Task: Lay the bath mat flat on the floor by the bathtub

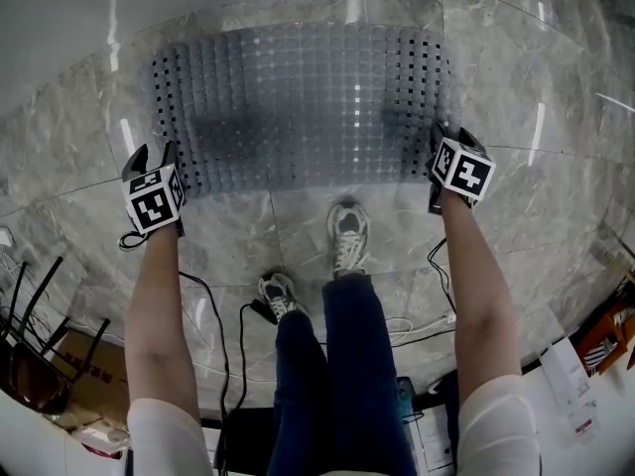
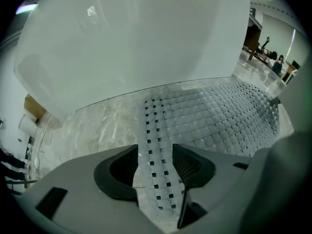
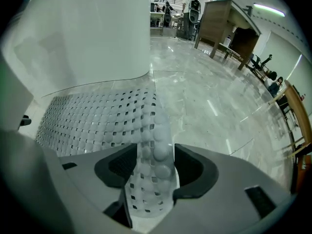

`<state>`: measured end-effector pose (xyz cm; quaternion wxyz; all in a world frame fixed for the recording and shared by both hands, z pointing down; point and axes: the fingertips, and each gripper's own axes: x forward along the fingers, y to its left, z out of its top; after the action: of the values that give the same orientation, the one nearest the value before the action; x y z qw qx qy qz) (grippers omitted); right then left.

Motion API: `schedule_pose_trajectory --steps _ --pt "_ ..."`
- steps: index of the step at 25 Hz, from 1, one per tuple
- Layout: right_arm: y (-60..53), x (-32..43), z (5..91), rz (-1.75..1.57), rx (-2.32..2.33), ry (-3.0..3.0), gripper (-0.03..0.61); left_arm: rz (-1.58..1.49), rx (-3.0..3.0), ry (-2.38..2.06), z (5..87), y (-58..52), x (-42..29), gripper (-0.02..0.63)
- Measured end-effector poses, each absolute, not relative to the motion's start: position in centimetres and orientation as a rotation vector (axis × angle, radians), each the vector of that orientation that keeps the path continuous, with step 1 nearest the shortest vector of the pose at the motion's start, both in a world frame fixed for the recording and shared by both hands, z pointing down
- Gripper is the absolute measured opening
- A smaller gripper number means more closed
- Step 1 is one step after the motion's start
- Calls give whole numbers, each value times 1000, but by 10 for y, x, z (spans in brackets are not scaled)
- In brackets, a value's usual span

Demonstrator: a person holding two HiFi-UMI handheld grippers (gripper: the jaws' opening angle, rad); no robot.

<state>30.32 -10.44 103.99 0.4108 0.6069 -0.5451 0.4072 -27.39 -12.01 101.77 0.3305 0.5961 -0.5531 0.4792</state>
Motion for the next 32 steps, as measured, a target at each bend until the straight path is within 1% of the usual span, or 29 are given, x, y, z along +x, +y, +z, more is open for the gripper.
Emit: schedule_pose_trajectory --steps 11,19,27,32 --pt "-102 310 1019 1006 1579 -1335 235 1235 1599 -1380 1007 -116 -252 213" --pt "-98 299 1003 1033 1589 -1367 233 1218 1612 -1362 994 -108 -234 212" --pt "-128 318 1024 1126 1624 -1488 235 1181 1667 -1338 1010 -113 -221 204" --pt "-134 318 1041 1309 1647 -1550 235 1168 1659 -1336 1021 -106 -219 202"
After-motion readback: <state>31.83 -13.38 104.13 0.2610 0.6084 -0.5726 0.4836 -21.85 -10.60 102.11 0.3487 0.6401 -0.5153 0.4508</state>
